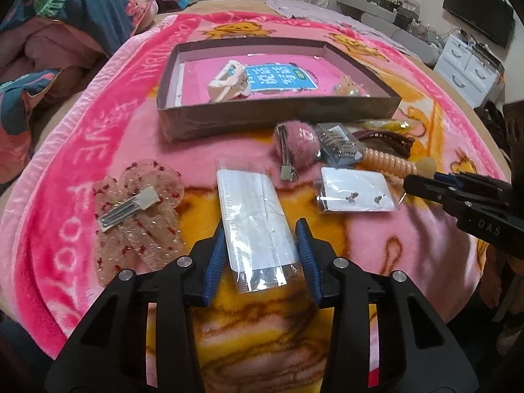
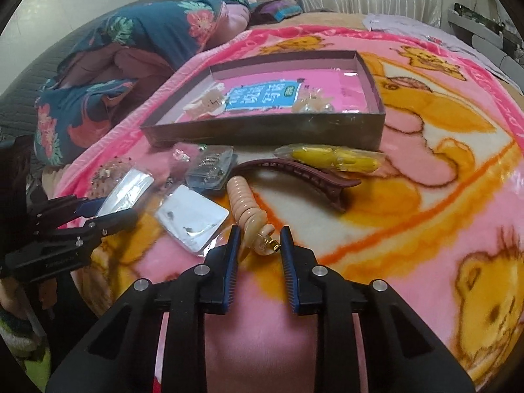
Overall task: Organize jewelry
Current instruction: 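Grasp the clear plastic bag with the left tool while the right tool grasps the coiled peach hair tie, then carry the bag and hair tie into the box and open both tools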
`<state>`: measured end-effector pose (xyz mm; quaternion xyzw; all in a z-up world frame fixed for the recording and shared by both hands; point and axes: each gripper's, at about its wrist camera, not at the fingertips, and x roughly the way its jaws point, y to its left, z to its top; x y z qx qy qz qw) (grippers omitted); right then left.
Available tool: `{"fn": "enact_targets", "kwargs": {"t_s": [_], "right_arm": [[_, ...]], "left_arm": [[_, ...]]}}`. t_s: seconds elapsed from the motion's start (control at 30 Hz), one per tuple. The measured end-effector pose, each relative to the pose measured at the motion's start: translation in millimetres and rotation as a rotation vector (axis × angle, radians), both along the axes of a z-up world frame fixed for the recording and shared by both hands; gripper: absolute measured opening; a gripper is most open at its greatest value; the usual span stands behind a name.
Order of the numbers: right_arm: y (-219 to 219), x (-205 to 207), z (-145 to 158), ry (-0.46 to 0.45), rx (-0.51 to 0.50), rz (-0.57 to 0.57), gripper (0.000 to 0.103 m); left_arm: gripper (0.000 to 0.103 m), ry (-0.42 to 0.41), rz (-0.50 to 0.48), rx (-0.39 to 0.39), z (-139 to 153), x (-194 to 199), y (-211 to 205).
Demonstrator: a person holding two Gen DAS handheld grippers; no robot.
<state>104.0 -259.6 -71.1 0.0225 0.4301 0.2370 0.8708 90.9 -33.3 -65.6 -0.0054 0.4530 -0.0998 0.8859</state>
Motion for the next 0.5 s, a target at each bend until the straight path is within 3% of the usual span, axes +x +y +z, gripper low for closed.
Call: {"fn": "enact_targets", "kwargs": {"t_s": [0.5], "right_arm": [[-41,-7,29,-0.105,0.112,-0.118,0.023]], "left_arm": [[0.025,-0.068,0.013,-0.066,30,-5,15]]}}
